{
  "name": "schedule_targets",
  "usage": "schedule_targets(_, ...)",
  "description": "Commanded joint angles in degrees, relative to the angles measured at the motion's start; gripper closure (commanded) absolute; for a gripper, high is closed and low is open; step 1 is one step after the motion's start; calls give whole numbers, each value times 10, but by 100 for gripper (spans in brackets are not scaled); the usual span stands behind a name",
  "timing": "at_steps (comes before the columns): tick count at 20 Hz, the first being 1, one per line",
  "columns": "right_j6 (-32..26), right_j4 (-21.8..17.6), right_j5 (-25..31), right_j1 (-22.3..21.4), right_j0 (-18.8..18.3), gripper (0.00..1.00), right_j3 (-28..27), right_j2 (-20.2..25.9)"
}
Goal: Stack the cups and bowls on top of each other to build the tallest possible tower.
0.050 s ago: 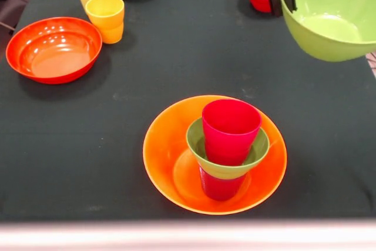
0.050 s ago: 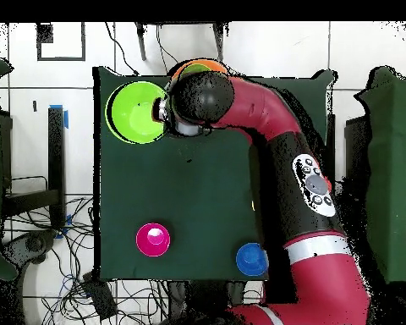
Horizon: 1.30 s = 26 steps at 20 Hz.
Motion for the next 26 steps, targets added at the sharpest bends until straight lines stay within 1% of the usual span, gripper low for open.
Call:
schedule_targets(1, -234, -71, 108, 37, -27, 100, -96, 66)
schedule_targets(5, -260, -92, 145, 56, -40, 100, -137, 83)
schedule_targets(7, -264, -101, 165, 72, -38, 100, -168, 90)
schedule_targets(10, -276, -105, 188, 81, -42, 100, -197, 100)
schedule_targets(13, -296, -110, 215, 98, -44, 100, -237, 110)
schedule_targets(15, -319, -115, 230, 118, -44, 100, -275, 120)
schedule_targets(18, -358, -126, 263, 163, -41, 100, -350, 135)
schedule_targets(21, -382, -138, 290, 192, -38, 100, -403, 147)
schedule_targets(26, -401, -155, 320, 214, -31, 100, -457, 163)
